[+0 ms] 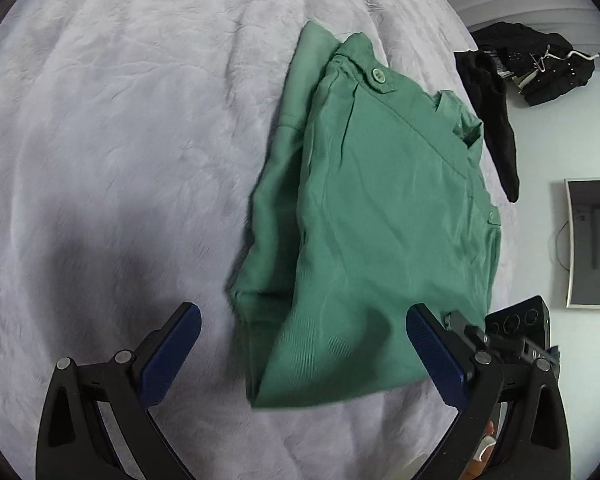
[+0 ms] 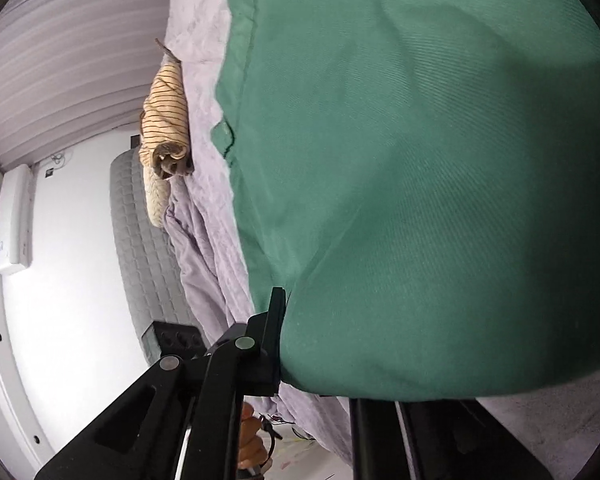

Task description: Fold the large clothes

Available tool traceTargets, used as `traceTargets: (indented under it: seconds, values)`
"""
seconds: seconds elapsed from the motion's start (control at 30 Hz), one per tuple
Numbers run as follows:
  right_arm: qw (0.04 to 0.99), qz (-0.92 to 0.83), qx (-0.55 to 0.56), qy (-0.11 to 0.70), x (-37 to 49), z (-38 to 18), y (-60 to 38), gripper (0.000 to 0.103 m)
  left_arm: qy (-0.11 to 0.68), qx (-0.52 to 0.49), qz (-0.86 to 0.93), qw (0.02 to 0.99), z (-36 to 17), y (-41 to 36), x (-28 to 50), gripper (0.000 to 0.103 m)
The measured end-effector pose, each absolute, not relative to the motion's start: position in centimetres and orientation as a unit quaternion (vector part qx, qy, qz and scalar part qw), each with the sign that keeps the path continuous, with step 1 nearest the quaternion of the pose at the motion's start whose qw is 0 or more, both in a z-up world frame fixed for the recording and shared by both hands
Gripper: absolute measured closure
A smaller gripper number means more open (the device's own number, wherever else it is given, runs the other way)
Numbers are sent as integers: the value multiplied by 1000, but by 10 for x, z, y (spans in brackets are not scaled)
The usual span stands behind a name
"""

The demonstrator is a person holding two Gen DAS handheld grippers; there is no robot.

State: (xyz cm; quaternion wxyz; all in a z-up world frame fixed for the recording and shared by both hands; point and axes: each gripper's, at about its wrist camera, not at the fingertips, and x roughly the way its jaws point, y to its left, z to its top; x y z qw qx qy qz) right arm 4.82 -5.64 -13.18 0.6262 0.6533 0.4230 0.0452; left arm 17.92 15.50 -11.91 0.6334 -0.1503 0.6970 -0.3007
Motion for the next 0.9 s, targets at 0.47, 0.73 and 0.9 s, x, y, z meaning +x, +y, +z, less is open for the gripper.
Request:
traceTargets:
  seconds: [0.47, 0.73, 0.9]
  values:
    - [646, 70, 575, 498, 55, -106, -53, 87, 707, -92, -334, 617, -133, 62, 206, 80]
    - [756, -24, 410, 510, 37, -47, -95, 87, 640, -37, -352, 682, -76, 45, 188, 85]
    - [730, -74, 375, 567, 54, -105, -117, 91, 601, -15, -379, 703, -30, 13, 170, 85]
